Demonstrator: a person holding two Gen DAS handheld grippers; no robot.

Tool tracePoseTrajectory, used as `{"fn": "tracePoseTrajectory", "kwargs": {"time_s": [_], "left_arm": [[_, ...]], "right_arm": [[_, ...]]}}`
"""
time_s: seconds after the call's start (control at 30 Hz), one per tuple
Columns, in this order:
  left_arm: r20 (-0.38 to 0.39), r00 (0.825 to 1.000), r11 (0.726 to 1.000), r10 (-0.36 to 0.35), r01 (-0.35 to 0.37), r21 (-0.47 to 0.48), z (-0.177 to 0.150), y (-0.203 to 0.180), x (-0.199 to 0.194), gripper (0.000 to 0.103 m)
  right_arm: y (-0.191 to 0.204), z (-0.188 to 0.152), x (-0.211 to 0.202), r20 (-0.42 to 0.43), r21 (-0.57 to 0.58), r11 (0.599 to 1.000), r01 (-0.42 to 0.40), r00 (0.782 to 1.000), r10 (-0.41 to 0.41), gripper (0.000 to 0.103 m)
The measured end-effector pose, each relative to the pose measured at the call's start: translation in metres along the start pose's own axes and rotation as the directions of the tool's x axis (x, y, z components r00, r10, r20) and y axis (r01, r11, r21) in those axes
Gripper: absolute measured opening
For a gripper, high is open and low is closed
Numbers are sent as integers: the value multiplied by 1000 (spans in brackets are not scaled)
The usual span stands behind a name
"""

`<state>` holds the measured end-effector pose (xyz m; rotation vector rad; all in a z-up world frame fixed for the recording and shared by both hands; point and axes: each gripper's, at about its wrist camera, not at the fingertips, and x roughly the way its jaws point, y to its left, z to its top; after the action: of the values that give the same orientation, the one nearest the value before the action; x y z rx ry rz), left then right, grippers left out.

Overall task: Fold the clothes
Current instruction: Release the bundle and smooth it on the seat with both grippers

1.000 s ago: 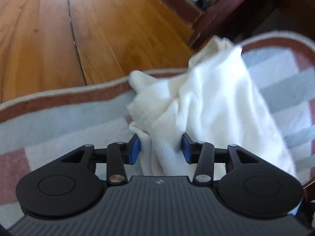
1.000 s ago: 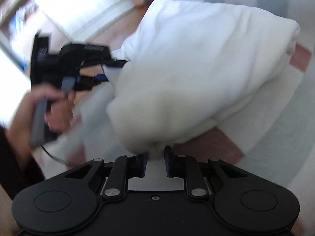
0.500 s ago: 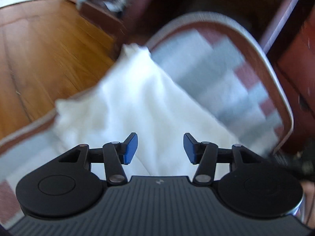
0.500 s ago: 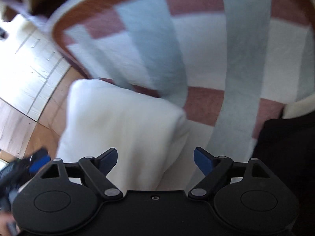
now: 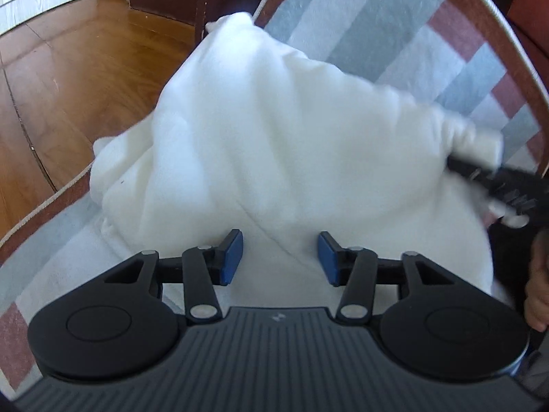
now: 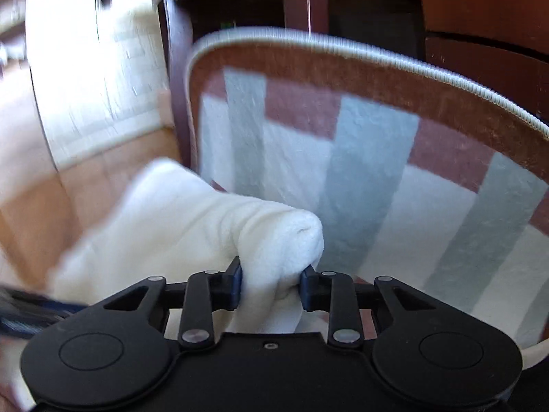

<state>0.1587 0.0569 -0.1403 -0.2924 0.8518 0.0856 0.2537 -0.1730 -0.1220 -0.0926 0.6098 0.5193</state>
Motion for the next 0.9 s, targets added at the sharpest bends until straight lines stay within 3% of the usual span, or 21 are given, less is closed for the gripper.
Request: {"fn": "tracePoseTrajectory", "kwargs": {"time_s": [0.07,0.1,0.17,0.2,0.3,0.4,0.47,0.57,0.73,0.9], "left_arm": [[20,999,1000,24,-24,0,-1,-6,-2,47],[33,998,999,46,-46,-7,-4,-8,-4,47],[61,997,998,48,-45,-49,-8,-9,-13,52],[75,997,996,23,-16,-86,-10,-6,-20,54],[111,989,982,-102,118,-147,-14,-6,-36,54],[82,986,983,-147,155,-100,-16,-14,-42,55],[41,994,992,-99,101,-73,-18,-17,-37,55],[-27,998,995,-59,57,-83,-25,-12,-31,60],[-47,999,997,-20,17,-75,-34,-15,-37,67],[-79,995,995,69,-74,-72,-29,-26,-52,77]], "right_arm": [[-14,-10,19,-103,55,997,48,994,-42,51],[-21,-11,20,-131,102,993,66,990,-52,59],[-29,-4,1,-125,184,976,113,988,-90,62],[-25,1,-9,-105,165,978,127,988,-110,63],[-7,11,-42,-2,55,997,48,999,-48,63],[16,10,-60,8,-87,992,-97,995,98,63],[29,-2,-62,-34,-161,972,-169,986,166,63],[41,-30,-54,-126,-219,954,-204,976,180,63],[45,-59,-52,-170,-241,954,-181,975,142,64],[48,-52,-56,-219,-177,971,-162,968,122,64]]}}
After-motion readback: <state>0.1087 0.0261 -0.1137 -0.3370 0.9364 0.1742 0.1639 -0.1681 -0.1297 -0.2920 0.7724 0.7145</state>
